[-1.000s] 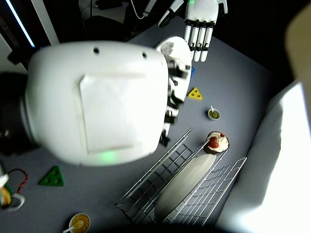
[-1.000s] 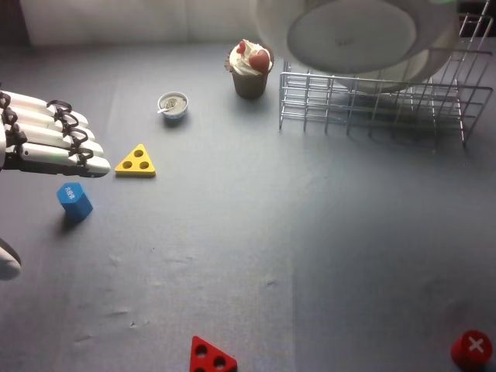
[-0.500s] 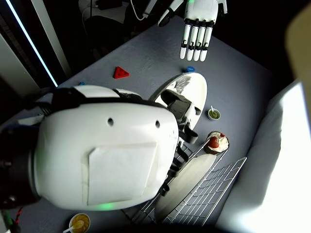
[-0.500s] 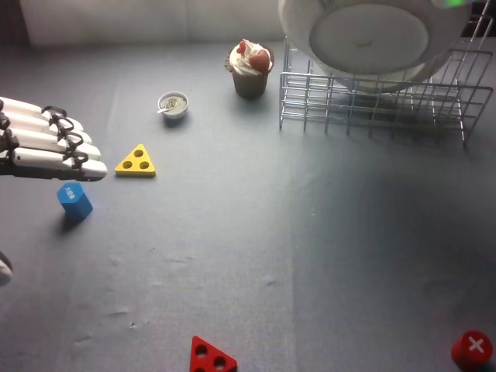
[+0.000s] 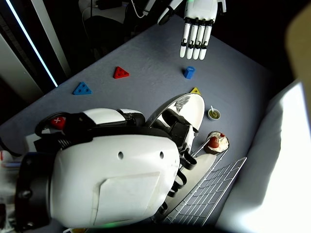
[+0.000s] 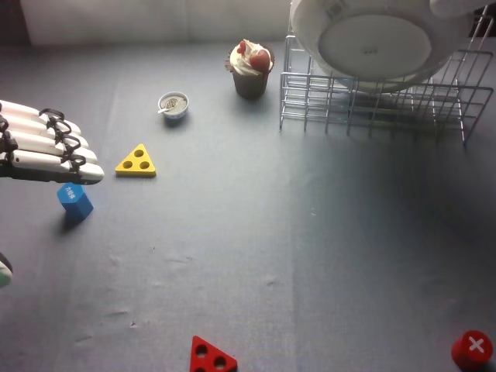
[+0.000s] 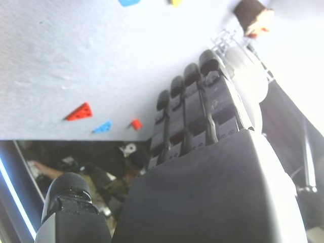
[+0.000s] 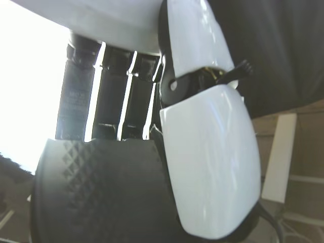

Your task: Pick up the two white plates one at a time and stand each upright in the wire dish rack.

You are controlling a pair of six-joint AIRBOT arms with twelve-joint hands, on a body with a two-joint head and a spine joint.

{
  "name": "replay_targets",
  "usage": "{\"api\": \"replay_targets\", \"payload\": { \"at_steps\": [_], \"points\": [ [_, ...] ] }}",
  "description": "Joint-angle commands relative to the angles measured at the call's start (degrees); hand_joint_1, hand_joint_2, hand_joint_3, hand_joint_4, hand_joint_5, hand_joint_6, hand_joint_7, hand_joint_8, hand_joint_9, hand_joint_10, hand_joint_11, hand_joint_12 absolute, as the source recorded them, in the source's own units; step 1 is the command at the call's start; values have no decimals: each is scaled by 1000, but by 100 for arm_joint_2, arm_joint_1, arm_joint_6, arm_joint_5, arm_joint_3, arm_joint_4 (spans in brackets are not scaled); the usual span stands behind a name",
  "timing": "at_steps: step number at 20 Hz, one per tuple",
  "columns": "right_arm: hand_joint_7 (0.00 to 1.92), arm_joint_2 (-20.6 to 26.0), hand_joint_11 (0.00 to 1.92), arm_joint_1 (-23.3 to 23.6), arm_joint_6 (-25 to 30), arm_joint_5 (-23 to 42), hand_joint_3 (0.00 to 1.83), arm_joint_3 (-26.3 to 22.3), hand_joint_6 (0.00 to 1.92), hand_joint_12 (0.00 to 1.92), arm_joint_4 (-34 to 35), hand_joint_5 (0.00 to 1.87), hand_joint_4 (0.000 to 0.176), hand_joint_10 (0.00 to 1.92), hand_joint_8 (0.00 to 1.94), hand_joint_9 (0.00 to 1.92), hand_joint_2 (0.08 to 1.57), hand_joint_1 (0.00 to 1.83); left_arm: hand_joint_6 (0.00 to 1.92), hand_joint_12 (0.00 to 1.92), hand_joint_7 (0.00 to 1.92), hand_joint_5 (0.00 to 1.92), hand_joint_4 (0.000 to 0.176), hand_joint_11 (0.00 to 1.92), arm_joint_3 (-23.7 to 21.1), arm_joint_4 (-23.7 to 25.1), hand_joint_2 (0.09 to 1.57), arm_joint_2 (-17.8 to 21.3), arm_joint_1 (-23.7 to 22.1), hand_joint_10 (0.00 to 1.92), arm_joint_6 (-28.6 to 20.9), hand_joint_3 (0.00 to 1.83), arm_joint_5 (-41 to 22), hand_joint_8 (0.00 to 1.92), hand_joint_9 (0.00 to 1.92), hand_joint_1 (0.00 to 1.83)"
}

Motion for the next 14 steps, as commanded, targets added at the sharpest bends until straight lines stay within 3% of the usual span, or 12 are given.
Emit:
{"api": "replay_targets", "payload": {
  "at_steps": [1,6,9,14],
  "points": [
    [1106,15,1019,29,144,61,2,92,928,1302,512,968,0,650,536,1163,1041,1499,2,4,178,128,0,204,-21,-401,939,6,-25,3,-5,2,-321,3,187,0],
    [1120,-193,1015,-123,144,111,0,493,929,1316,606,951,0,618,518,1191,1041,1500,3,5,177,135,0,203,-158,-591,947,25,-87,1,-5,3,-197,1,180,0],
    [1096,-269,1008,-125,144,127,0,590,932,1326,640,953,0,617,557,1191,1043,1500,7,11,188,146,0,219,-156,-919,945,56,-93,6,-5,1,42,5,193,0],
    [1093,-339,1013,-198,144,124,0,676,939,1311,702,955,0,621,560,1186,1043,1500,0,1,173,132,0,199,-151,-1030,945,59,-84,0,-5,1,-10,0,175,0]
  ]
}}
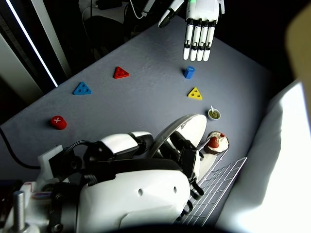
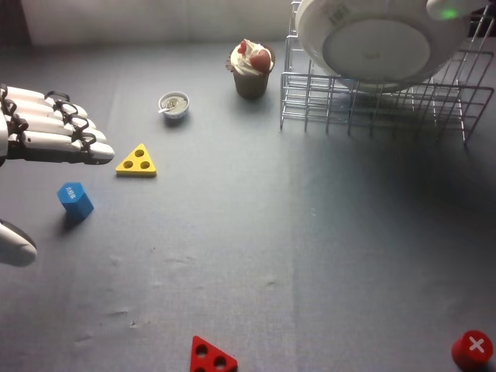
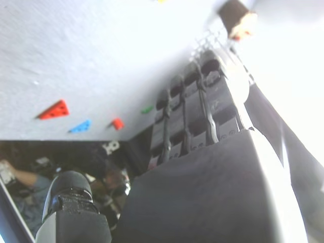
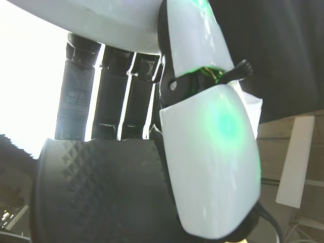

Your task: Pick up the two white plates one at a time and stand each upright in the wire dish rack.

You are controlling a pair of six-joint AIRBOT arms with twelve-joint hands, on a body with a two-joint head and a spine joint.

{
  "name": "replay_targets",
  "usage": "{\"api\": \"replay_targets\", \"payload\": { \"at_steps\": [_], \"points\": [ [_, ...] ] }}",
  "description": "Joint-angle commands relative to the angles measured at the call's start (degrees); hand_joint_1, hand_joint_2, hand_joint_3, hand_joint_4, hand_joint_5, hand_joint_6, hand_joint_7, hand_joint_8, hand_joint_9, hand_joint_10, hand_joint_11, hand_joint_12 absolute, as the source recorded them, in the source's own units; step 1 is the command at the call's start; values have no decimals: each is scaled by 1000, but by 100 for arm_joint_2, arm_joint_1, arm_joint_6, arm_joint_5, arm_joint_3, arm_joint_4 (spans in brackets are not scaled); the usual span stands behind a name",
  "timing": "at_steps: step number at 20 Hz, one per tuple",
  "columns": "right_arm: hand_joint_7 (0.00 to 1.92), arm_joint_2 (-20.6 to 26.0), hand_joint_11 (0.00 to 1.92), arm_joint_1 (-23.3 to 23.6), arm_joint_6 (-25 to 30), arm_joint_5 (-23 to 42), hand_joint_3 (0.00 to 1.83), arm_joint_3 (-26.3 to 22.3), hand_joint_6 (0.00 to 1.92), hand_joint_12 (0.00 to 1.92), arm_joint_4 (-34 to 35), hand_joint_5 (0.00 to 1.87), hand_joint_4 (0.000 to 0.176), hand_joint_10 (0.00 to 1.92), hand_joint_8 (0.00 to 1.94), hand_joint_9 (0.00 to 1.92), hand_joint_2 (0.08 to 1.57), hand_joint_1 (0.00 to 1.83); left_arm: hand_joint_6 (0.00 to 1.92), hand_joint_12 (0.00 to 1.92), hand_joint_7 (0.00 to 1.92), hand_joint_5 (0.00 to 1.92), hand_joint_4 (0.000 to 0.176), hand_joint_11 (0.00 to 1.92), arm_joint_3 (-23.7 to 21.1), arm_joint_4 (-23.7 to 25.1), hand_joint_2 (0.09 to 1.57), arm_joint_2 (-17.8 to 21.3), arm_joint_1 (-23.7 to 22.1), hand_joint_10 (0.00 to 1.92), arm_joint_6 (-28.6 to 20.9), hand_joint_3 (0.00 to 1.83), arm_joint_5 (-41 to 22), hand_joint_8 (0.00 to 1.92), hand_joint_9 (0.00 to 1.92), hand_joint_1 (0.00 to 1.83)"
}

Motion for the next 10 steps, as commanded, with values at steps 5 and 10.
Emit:
{"api": "replay_targets", "payload": {
  "at_steps": [5,10],
  "points": [
    [1079,-53,1013,-140,137,48,0,201,967,1313,691,934,0,630,579,1184,1047,1499,5,8,181,135,0,211,-83,-404,947,48,-5,6,-8,1,-294,7,187,0],
    [1086,-96,1029,-242,111,68,0,269,992,1292,764,913,0,628,582,1180,1047,1499,6,9,188,143,0,215,-301,-402,948,68,89,6,-8,2,-203,7,192,0]
  ]
}}
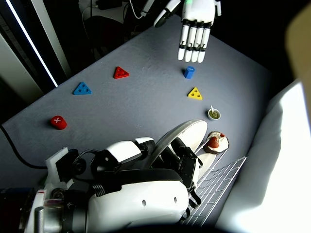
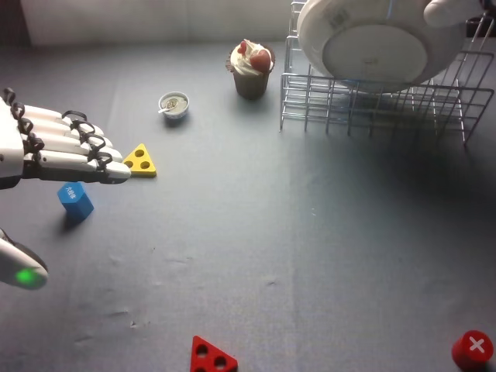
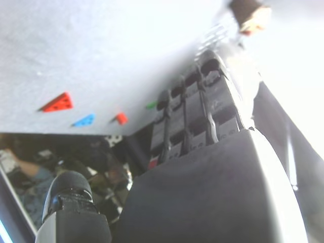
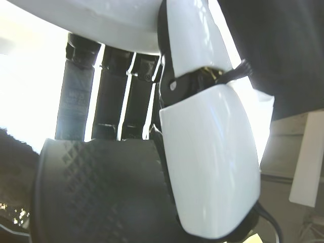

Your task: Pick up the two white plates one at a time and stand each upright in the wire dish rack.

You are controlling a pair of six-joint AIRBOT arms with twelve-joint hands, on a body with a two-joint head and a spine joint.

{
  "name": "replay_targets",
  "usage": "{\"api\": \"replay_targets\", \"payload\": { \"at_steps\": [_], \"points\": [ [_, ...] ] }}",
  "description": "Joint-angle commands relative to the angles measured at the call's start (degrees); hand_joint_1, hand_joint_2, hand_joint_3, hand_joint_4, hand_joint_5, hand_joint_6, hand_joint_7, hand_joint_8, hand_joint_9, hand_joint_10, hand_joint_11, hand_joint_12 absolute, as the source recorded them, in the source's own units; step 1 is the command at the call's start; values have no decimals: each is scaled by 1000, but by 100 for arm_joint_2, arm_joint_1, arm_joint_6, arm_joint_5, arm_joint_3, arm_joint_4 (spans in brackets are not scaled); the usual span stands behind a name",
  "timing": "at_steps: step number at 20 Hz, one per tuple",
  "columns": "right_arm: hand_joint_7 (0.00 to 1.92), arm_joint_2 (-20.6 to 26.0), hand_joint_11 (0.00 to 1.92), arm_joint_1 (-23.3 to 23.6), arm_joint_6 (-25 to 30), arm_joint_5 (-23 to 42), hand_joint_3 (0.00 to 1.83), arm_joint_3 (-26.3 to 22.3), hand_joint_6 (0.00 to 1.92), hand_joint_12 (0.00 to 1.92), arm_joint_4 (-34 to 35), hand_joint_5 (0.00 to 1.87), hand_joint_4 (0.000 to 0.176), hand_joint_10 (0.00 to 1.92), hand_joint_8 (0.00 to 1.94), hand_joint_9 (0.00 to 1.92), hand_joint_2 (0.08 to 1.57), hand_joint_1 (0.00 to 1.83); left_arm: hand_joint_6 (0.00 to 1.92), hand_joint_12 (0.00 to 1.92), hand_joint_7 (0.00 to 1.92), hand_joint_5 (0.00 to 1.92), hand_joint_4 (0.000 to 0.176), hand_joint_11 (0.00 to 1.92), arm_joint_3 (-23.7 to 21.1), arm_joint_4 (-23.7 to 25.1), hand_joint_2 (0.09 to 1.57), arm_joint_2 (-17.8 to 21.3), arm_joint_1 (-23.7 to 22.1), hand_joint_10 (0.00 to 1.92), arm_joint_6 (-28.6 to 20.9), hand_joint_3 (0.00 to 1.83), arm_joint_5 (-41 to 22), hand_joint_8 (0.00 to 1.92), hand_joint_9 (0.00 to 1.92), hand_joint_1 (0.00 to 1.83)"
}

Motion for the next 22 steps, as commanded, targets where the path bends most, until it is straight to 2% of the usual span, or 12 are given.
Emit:
{"api": "replay_targets", "payload": {
  "at_steps": [1,4,6,8,9,10,11,12,13,14,15,22],
  "points": [
    [1085,42,1036,16,85,100,0,40,973,1287,424,912,0,612,602,1188,1046,1500,4,6,183,141,0,210,-28,-397,956,72,-34,3,-10,5,-222,4,185,0],
    [1041,-10,1028,-99,85,118,0,97,980,1307,445,893,0,648,685,1173,1055,1499,5,9,191,147,0,217,-54,-519,956,90,-30,5,-10,4,-267,6,194,0],
    [1148,-52,1100,-134,77,152,1,162,913,1209,483,932,0,421,546,1300,1021,1504,3,5,187,145,0,209,-92,-529,954,105,-30,1,-10,2,-290,3,186,0],
    [1107,-96,1048,-200,-23,216,0,238,889,1278,613,942,0,566,574,1224,1036,1502,0,8,184,138,0,216,-145,-559,953,128,-29,1,-10,1,-274,0,187,0],
    [1195,-111,1075,-235,-33,224,0,259,877,1237,624,963,0,384,432,1327,1016,1506,1,8,181,140,0,219,-152,-594,955,128,-29,1,-10,2,-257,0,188,0],
    [1195,-130,1075,-266,-35,232,0,284,877,1237,634,963,0,384,432,1327,1016,1506,1,8,181,140,0,219,-152,-627,955,128,-30,1,-10,2,-260,0,188,0],
    [1262,-147,1092,-304,-38,240,2,311,792,711,655,1056,0,567,377,1289,1007,1419,6,9,187,153,0,220,-152,-663,954,129,-30,3,-10,1,-263,3,193,0],
    [1262,-172,1092,-331,-39,248,2,342,792,711,659,1056,0,567,377,1289,1007,1419,6,9,187,153,0,220,-151,-674,954,139,-27,3,-10,1,-275,3,193,0],
    [969,-202,1107,-353,-59,263,3,377,903,424,667,1016,0,82,35,1069,1088,1179,2,7,186,146,0,218,-152,-674,949,162,-8,2,-10,0,-298,2,193,0],
    [895,-213,1104,-376,-74,271,0,394,339,376,680,849,0,23,7,1026,1020,1185,1,11,189,144,0,227,-152,-674,950,171,-7,3,-10,0,-307,2,196,0],
    [900,-222,1105,-415,-79,283,0,417,107,356,719,820,0,9,4,998,1002,1170,0,3,169,125,0,208,-157,-674,951,171,-8,0,-10,0,-313,0,180,0],
    [902,-252,964,-436,-156,364,0,472,18,259,826,978,0,0,0,913,992,1048,6,12,188,140,0,231,-178,-770,950,176,-8,7,-10,0,-278,7,197,0]
  ]
}}
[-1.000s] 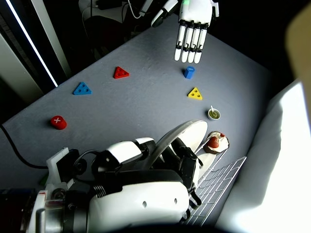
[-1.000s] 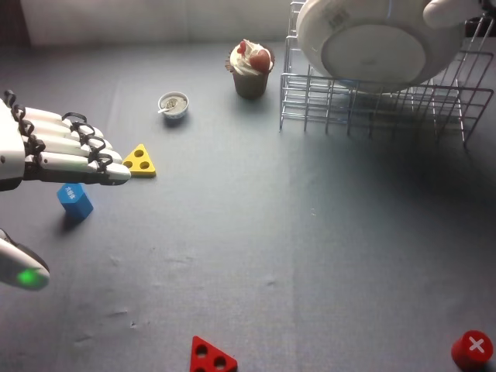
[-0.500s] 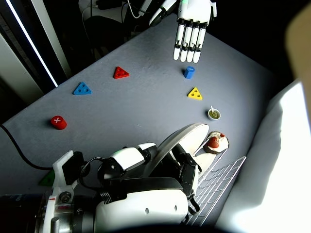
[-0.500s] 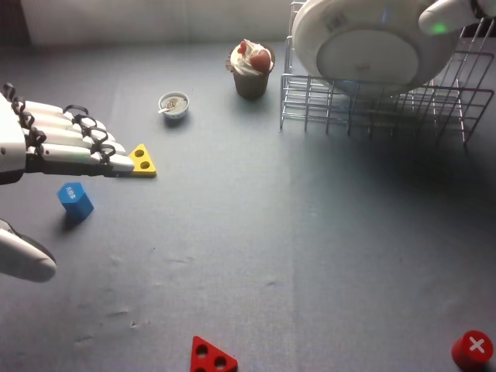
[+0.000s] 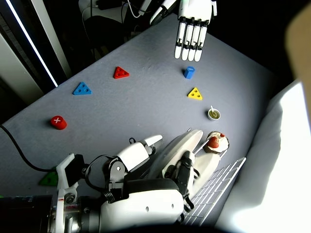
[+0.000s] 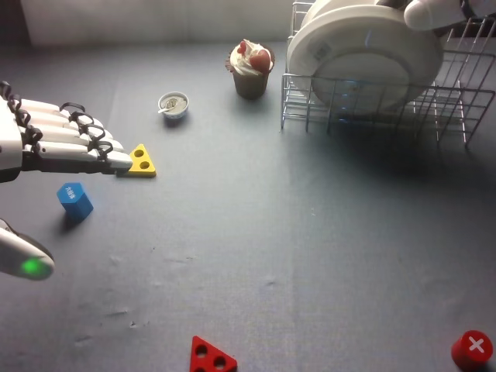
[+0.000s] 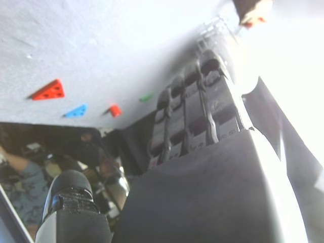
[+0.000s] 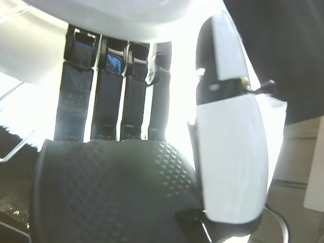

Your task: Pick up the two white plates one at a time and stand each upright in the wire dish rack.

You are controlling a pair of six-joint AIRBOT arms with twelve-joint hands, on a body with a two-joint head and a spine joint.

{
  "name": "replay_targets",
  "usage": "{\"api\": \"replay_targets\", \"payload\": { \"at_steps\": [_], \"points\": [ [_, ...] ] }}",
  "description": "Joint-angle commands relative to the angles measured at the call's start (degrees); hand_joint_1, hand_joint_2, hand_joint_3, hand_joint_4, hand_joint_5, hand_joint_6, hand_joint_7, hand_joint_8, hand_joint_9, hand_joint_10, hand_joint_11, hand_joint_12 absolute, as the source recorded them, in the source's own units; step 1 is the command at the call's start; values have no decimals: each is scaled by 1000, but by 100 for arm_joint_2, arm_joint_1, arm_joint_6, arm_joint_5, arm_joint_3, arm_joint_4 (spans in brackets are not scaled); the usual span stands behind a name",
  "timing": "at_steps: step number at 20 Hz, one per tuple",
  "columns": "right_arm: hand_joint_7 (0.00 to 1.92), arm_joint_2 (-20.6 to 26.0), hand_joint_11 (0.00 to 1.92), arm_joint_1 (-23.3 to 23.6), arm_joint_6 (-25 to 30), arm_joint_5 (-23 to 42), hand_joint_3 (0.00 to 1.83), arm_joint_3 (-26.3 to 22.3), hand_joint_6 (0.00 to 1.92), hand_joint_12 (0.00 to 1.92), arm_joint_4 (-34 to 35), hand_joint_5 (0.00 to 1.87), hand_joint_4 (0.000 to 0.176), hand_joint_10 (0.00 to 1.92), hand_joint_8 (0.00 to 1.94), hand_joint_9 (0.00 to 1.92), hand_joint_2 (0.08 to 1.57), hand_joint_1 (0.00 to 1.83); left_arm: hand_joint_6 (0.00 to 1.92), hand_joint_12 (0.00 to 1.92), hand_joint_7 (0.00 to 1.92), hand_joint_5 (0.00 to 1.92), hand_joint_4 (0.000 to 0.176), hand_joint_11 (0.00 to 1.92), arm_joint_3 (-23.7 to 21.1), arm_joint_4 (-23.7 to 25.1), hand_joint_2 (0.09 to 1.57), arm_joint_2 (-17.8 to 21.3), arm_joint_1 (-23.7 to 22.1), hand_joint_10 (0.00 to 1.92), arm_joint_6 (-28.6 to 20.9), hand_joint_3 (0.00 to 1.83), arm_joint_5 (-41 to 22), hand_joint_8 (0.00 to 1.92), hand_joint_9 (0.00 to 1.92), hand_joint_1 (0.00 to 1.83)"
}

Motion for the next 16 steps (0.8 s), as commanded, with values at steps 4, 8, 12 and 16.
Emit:
{"api": "replay_targets", "payload": {
  "at_steps": [4,8,12,16],
  "points": [
    [669,46,719,59,-45,279,0,25,0,148,536,718,0,0,0,679,955,947,4,7,181,136,0,218,-18,-447,943,52,-21,8,-10,0,-320,7,183,0],
    [637,77,660,164,-208,478,0,-12,0,112,755,605,0,3,7,643,943,897,3,3,158,121,0,190,-67,-435,945,51,-1,4,-10,0,-305,3,158,0],
    [696,118,687,323,-250,593,0,-25,7,114,869,698,0,0,5,659,931,914,3,3,155,112,0,184,-75,-433,951,51,6,3,-10,3,-319,3,154,0],
    [585,163,657,540,-593,1077,5,-44,0,97,1271,550,0,0,0,581,950,820,11,11,177,135,0,203,-85,-435,947,51,6,9,-10,0,-309,10,176,0]
  ]
}}
